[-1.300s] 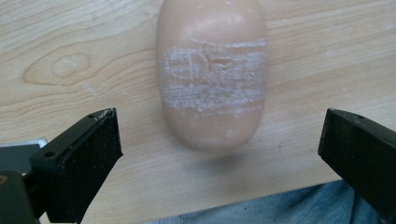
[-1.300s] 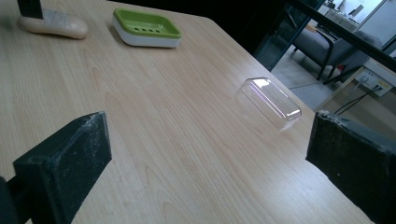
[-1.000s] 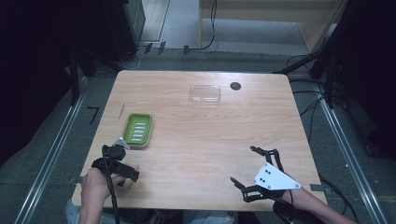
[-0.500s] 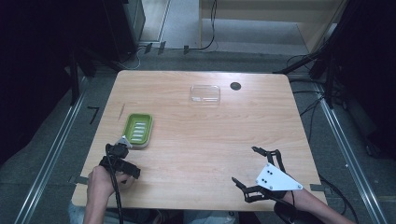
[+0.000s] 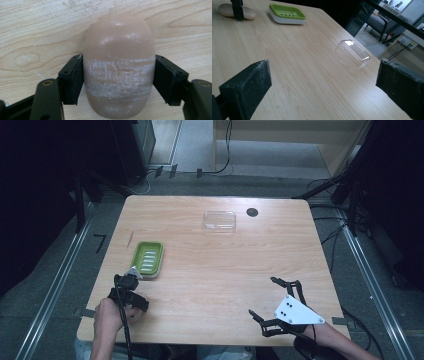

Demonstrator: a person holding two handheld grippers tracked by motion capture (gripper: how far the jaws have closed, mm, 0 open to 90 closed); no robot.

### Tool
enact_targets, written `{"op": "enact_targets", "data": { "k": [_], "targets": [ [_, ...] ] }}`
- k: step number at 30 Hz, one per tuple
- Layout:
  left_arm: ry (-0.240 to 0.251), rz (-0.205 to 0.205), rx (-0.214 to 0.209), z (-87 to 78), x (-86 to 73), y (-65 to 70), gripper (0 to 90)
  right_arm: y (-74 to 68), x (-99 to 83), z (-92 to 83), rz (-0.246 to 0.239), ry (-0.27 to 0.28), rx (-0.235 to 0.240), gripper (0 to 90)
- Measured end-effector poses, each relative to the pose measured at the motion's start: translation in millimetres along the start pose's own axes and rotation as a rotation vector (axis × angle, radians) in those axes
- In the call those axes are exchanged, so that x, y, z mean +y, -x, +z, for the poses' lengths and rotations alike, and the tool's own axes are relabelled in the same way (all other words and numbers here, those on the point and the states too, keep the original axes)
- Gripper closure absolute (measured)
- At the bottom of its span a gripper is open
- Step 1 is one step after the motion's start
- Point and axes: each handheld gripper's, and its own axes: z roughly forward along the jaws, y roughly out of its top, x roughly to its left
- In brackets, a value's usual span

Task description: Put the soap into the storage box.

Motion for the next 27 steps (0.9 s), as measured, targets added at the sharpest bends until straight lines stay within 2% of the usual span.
{"op": "enact_targets", "data": {
  "k": [17,27],
  "targets": [
    [0.005,0.014,-0.001,0.1,-0.9,-0.4,33.5,0.2,-1.0,-1.5,0.005,-0.001,-0.008,0.0],
    [0.008,0.020,-0.002,-6.4,-2.4,-1.8,33.5,0.6,-0.7,-0.1,-0.002,0.001,-0.001,0.0]
  ]
}}
